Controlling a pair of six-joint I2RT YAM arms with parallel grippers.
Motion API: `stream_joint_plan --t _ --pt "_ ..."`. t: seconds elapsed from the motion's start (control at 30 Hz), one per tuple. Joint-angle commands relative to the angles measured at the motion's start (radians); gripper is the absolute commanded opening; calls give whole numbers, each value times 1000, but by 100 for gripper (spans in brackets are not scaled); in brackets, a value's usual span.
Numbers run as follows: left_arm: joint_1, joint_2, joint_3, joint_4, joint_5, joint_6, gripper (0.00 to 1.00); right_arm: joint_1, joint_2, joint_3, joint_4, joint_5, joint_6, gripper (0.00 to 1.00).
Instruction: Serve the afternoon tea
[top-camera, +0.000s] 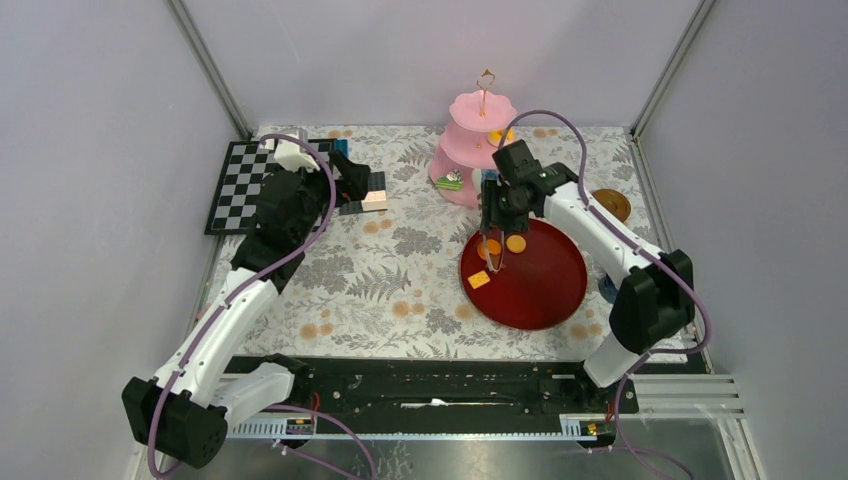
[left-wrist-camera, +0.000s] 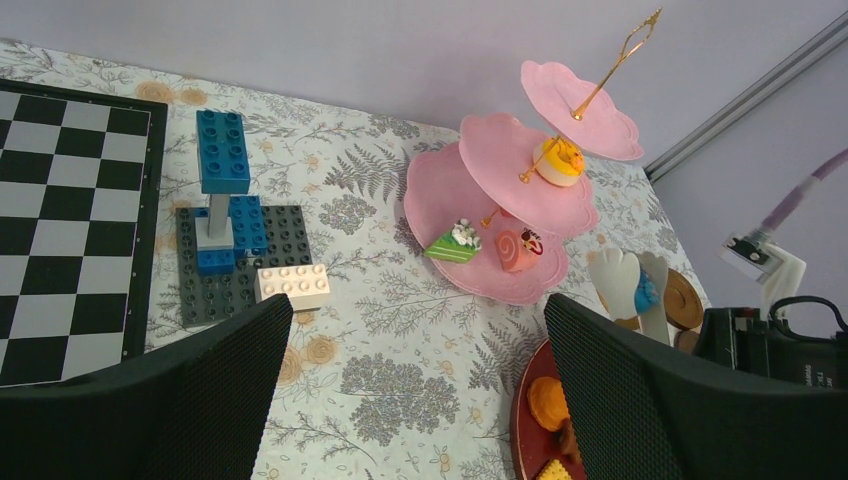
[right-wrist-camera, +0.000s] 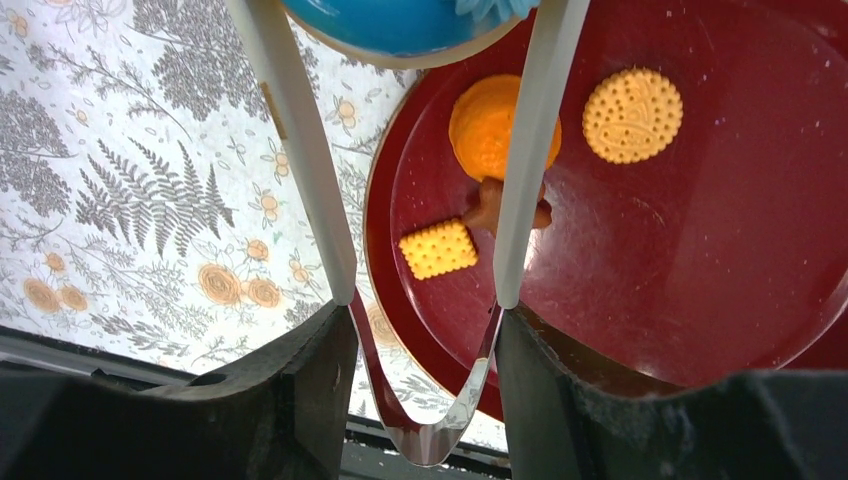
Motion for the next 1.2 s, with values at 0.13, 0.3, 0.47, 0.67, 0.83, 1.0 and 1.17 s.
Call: stream_joint_plan --t 0.13,0.3,0.47,0.67,0.83,1.0,1.17 --pt "8 -10 47 32 -2 2 99 10 101 167 19 34 -41 32" --pt "7 -3 51 29 9 -1 99 10 158 239 19 40 -49 32" --pt "7 -2 51 29 9 -3 99 10 237 313 19 45 -60 32" --pt "7 -4 51 29 7 -3 99 11 328 398 24 101 -52 31" --pt "7 -4 51 29 5 -3 99 11 342 372 106 166 -33 31" --pt "7 2 51 29 7 -3 99 11 371 365 170 183 -21 33" --pt "7 8 51 29 8 -3 99 11 413 396 186 174 -8 33"
